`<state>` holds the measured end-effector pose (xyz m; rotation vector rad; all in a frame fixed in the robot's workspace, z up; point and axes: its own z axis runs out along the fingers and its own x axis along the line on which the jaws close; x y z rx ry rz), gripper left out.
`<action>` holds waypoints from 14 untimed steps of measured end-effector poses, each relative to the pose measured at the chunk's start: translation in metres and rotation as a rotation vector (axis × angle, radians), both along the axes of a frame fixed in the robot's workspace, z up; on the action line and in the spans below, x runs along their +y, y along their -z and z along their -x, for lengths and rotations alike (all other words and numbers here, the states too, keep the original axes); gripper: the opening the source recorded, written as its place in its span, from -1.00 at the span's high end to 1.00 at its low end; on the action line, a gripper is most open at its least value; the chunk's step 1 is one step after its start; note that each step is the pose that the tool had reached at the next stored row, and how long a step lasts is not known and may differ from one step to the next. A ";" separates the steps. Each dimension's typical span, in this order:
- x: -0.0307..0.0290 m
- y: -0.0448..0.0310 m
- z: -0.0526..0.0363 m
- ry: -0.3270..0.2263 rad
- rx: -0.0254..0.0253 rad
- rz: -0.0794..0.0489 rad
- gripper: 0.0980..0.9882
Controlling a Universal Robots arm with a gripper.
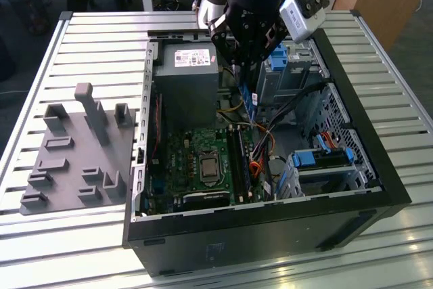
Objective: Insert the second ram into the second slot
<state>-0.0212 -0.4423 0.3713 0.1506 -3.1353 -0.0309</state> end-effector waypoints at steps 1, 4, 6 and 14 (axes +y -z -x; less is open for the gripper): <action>0.0000 0.0000 0.0000 0.016 0.0000 0.001 0.91; 0.0000 0.0001 0.0000 0.063 0.0001 0.005 0.91; -0.0001 0.0001 0.0000 0.096 0.0002 0.006 0.91; -0.0015 0.0023 0.0001 0.135 0.0005 0.006 0.91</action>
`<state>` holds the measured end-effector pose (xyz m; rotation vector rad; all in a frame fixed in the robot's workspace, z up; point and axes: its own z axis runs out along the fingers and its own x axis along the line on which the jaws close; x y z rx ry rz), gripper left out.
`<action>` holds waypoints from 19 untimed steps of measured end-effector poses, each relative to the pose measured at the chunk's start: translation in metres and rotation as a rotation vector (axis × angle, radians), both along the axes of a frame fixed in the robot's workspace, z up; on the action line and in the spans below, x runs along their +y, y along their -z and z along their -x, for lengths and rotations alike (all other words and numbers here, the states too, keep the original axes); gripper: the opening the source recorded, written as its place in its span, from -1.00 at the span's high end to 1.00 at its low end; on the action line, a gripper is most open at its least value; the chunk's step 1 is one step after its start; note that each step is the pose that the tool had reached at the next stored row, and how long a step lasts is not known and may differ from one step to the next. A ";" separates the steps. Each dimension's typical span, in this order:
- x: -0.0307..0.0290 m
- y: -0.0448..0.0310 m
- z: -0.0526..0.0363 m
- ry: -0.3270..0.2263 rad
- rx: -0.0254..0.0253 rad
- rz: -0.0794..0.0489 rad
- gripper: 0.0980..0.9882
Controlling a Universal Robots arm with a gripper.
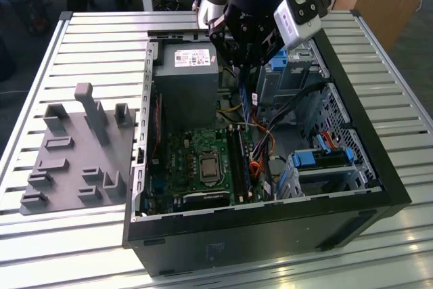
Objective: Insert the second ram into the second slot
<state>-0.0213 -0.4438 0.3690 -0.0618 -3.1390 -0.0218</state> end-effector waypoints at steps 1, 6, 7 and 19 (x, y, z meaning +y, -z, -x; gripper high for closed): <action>-0.0002 0.0004 0.0000 0.000 0.0000 0.000 0.91; -0.0007 0.0024 0.0000 0.000 0.0000 0.000 0.91; -0.0007 0.0027 0.0000 0.000 0.0001 0.000 0.91; -0.0019 0.0075 0.0000 0.000 0.0001 -0.009 0.91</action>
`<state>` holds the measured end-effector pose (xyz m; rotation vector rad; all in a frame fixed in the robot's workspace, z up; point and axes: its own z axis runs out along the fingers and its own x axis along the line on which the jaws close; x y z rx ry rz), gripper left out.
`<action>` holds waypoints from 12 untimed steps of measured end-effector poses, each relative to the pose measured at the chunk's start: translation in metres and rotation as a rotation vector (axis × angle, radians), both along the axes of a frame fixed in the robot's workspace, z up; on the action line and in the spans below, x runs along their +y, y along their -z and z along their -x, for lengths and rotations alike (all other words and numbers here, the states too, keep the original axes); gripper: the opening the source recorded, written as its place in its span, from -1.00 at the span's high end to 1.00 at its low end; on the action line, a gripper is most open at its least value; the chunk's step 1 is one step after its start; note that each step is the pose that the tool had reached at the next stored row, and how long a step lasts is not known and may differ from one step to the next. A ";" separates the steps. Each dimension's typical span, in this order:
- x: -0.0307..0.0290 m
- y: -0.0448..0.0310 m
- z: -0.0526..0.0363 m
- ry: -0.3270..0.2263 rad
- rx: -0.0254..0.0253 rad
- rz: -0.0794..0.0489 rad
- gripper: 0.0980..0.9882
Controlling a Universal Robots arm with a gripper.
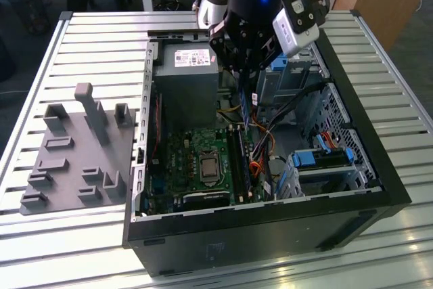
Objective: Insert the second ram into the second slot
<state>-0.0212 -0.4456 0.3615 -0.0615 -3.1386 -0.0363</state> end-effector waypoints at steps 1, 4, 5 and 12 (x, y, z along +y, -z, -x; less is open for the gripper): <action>0.0000 0.0003 0.0000 0.000 0.0000 0.000 0.91; 0.0000 0.0011 0.0000 0.000 -0.0001 0.000 0.91; 0.0000 0.0014 0.0000 0.000 -0.0001 0.000 0.91; 0.0000 0.0029 0.0000 0.000 -0.0001 0.000 0.91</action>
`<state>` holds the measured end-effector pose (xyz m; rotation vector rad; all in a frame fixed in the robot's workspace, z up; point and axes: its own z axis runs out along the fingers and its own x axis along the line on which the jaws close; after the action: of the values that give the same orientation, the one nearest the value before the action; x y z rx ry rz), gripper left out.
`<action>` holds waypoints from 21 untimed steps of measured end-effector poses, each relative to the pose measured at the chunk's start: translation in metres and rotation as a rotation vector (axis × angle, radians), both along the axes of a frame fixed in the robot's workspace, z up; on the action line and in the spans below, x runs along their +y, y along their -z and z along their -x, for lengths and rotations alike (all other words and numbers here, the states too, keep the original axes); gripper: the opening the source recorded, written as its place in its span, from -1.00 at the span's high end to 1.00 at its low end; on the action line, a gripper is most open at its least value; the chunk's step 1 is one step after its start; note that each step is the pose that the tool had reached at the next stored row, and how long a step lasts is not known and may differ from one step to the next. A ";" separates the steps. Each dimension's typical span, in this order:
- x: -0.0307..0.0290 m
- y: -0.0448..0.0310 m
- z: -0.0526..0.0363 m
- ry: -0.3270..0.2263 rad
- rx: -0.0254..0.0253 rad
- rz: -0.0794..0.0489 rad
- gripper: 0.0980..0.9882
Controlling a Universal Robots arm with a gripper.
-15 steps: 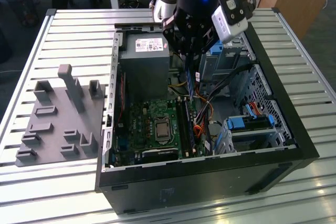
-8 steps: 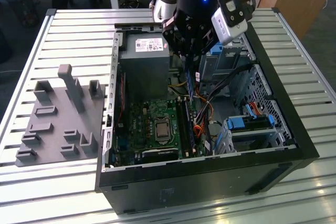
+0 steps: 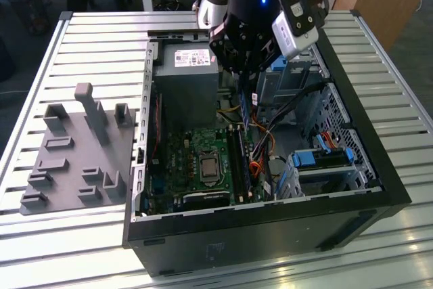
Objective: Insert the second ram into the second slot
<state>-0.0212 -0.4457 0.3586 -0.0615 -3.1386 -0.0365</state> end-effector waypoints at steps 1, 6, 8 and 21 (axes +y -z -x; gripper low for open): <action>0.0000 0.0002 0.0000 0.000 0.0000 0.000 0.91; 0.0000 0.0011 0.0000 0.000 0.0000 0.000 0.91; 0.0000 0.0015 0.0000 0.000 0.0000 0.000 0.91; 0.0000 0.0048 0.0000 0.000 0.0000 0.001 0.91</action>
<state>-0.0212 -0.4457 0.3537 -0.0616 -3.1387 -0.0353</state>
